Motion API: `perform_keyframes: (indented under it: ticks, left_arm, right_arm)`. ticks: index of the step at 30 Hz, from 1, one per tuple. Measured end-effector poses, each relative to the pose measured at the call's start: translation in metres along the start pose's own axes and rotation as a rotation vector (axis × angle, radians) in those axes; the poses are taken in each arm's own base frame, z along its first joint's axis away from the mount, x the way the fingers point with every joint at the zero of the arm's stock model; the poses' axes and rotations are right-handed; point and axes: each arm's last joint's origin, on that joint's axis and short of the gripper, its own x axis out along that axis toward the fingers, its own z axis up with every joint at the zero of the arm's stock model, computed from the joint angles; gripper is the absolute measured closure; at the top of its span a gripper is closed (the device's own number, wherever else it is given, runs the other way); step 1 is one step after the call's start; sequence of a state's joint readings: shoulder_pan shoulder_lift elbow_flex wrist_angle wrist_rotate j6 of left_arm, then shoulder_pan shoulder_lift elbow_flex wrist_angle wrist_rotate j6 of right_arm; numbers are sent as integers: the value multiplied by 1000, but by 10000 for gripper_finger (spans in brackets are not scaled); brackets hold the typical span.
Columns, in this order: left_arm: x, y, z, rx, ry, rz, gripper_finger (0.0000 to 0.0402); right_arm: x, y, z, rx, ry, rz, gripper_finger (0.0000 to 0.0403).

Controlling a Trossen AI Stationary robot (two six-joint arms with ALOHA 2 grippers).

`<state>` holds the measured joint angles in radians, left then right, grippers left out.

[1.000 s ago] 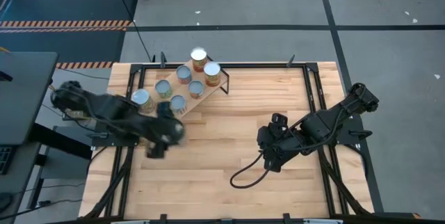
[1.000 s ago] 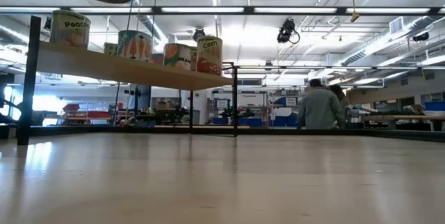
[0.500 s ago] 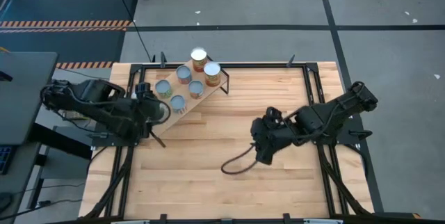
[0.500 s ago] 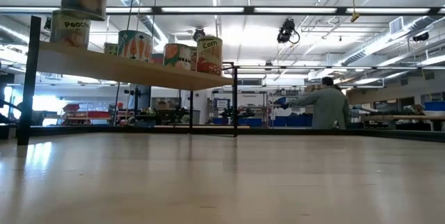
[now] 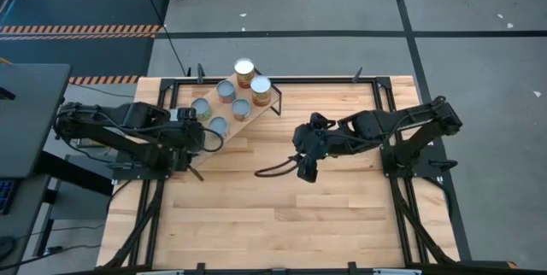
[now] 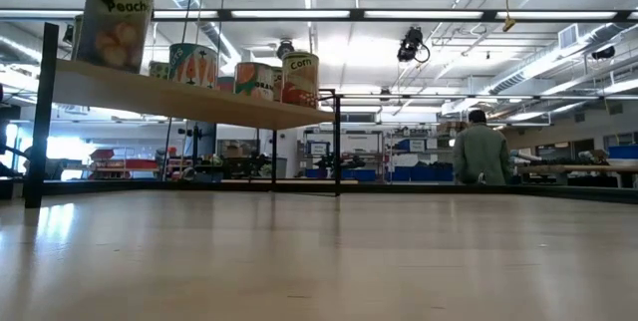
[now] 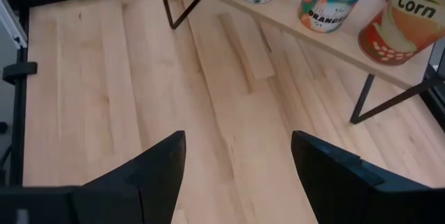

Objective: Pick and place cans onto a shelf
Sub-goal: Put the canned peaches on the shelf

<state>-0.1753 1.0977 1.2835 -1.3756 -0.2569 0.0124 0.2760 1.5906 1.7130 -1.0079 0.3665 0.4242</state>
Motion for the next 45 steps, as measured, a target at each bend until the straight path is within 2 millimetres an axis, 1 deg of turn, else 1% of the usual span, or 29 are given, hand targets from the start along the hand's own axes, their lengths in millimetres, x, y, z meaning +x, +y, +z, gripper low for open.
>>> perform_keyframes:
  ticks: [5, 12, 15, 19, 26, 37, 42, 45]
  left_arm:
    - [4, 0, 0, -7, 2, 3, 81]
    - [4, 0, 0, -43, 4, -5, 53]
    - [4, 0, 0, -65, 5, -16, 51]
    - [4, 0, -1, -50, 11, -13, 49]
    - [3, 1, -7, -32, 72, 39, 48]
    - [4, 1, -6, -43, 59, 37, 49]
    - [3, 0, -6, -52, 56, 8, 72]
    - [3, 1, -5, -54, 53, 13, 77]
  right_arm:
    - [2, -4, 3, -15, 2, 10, 135]
    - [5, -12, 10, -7, -32, 6, 135]
    - [7, -16, 13, 0, -45, 1, 135]
    - [8, -21, 15, 15, -53, -7, 135]
    - [9, -23, 16, 21, -53, -12, 135]
    - [9, -23, 16, 38, -57, -10, 135]
    - [9, -21, 18, 41, -75, 0, 135]
    - [9, -21, 18, 37, -76, 0, 135]
